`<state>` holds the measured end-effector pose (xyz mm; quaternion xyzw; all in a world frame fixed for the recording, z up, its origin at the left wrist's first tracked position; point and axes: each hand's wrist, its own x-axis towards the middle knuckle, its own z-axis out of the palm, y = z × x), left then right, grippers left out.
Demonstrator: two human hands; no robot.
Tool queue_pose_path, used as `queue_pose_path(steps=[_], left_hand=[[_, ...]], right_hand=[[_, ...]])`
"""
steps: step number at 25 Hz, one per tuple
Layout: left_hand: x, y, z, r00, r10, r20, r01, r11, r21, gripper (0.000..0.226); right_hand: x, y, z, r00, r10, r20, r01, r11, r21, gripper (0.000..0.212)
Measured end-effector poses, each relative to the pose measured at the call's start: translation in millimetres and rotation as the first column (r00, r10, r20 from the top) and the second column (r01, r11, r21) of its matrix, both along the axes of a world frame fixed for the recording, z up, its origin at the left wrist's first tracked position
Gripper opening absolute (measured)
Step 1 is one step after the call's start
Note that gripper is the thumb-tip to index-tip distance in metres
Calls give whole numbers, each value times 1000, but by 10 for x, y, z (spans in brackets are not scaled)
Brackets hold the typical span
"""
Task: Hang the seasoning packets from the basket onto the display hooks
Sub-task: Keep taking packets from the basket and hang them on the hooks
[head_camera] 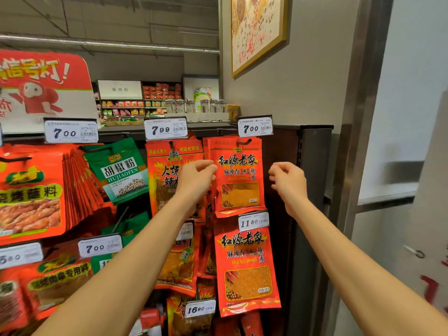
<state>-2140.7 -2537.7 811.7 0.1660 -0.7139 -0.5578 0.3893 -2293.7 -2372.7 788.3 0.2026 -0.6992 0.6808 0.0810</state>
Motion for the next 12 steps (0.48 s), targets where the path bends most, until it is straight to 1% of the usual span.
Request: queue_pose_path(steps=[1,2,3,5,8,12], left_hand=[[198,19,-59,999,-55,-1,55,998,-5,12],[400,27,-114,994,-112,12,112,994,1,14],[609,28,-189,987,-158,33,157,987,24,16],[975,-7,-379,978,-203,52,197,975,102,19],[1530,-154,-821,974,-193,122,160,957,242,20],[2146,-404,-1587,957,-144,251,28,910,413,21]], right_hand=[[184,88,-24,999,44,23,-43,998,-37,16],[377,153,-51,994,97,43,-95,994,-51,15],[576,206,-100,988,142,63,-139,989,-46,16],[942,286,-245,974,198,112,-195,980,-41,17],[1442,303,-640,934,256,251,-244,967,-78,18],[1882,209,-1421,844,257,470,-260,964,-61,18]])
